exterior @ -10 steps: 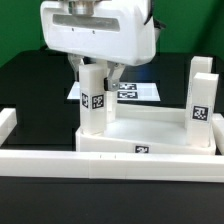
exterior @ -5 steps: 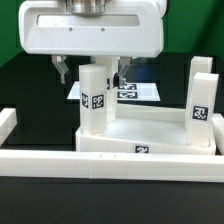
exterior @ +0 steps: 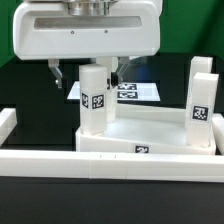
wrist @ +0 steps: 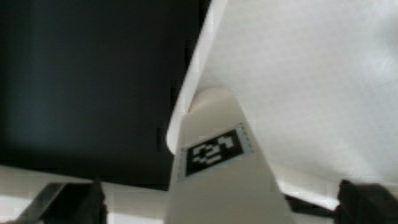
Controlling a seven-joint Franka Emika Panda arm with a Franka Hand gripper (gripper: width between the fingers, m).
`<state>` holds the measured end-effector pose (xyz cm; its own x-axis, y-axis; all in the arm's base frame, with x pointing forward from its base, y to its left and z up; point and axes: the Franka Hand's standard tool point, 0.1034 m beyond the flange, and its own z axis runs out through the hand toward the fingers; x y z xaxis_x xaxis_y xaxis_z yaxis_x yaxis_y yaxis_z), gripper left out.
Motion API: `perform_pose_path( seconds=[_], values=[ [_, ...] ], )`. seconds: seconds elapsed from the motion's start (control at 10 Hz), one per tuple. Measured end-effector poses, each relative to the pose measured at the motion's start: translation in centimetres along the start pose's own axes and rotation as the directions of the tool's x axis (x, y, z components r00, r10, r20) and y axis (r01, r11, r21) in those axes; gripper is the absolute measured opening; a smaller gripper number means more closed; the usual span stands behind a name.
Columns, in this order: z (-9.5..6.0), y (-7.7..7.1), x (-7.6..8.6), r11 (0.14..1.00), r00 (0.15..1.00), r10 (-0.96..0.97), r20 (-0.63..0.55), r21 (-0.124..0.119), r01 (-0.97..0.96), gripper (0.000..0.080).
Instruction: Assemble desk
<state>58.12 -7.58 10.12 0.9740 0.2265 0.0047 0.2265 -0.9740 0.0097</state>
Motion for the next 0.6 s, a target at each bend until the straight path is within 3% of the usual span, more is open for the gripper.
perform_pose_path(
  seconds=[0.1, 0.2, 0.3, 0.5, 0.6],
  values=[
    [0.0, 0.02, -0.01, 1.0, 1.0, -0.025, 0.0, -0.001, 0.025, 0.0649],
    [0.0, 0.15, -0.04, 0.994, 0.994, -0.111, 0.0, -0.002, 0.111, 0.0521],
    [0.01, 0.15, -0.04, 0.995, 0.995, -0.1, 0.0, -0.001, 0.1, 0.0521],
    [0.04, 0.15, -0.06, 0.997, 0.997, -0.074, 0.0, -0.001, 0.074, 0.0288],
    [0.05, 0.15, -0.07, 0.997, 0.997, -0.074, 0.0, -0.001, 0.074, 0.0288]
  ],
)
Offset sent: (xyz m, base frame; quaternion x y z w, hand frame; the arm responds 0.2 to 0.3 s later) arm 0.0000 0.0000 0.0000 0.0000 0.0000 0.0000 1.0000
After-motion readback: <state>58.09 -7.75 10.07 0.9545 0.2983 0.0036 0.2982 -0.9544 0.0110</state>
